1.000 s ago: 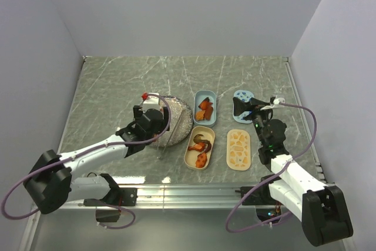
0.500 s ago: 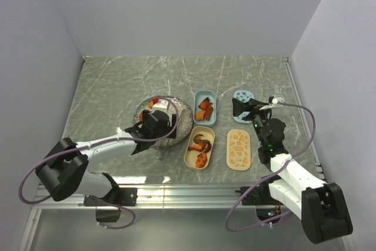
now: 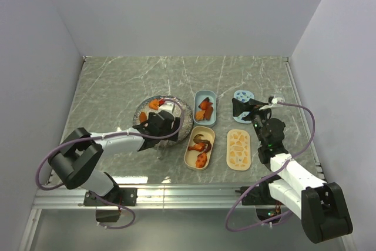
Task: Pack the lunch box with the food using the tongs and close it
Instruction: Grab the clamp with the left arm
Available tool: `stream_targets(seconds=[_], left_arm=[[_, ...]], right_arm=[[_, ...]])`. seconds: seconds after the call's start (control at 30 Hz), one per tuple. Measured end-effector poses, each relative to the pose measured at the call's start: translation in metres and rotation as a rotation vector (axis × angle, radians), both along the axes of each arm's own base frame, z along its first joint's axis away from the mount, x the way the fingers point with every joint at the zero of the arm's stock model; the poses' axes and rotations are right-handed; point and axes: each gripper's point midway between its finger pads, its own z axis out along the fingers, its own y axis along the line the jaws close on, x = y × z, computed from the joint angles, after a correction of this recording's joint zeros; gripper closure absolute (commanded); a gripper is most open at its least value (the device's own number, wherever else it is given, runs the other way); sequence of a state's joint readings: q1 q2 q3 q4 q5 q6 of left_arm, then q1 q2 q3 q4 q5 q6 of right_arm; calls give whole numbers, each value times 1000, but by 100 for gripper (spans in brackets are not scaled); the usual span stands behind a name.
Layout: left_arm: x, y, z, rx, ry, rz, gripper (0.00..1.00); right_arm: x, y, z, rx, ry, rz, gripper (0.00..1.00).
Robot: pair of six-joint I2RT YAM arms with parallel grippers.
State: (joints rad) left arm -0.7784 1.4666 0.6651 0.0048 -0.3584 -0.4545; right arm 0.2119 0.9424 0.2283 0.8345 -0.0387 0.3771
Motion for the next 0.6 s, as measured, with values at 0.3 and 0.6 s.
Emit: stream_targets(seconds=[0.3,0.6], left_arm=[[1,0,-3,35,-11,-1,45],[10,3,48,11,-130,40,46]], right_arm=[[0,0,-1,-1,3,0,4],[0,1,-2,-1,4,3,3]])
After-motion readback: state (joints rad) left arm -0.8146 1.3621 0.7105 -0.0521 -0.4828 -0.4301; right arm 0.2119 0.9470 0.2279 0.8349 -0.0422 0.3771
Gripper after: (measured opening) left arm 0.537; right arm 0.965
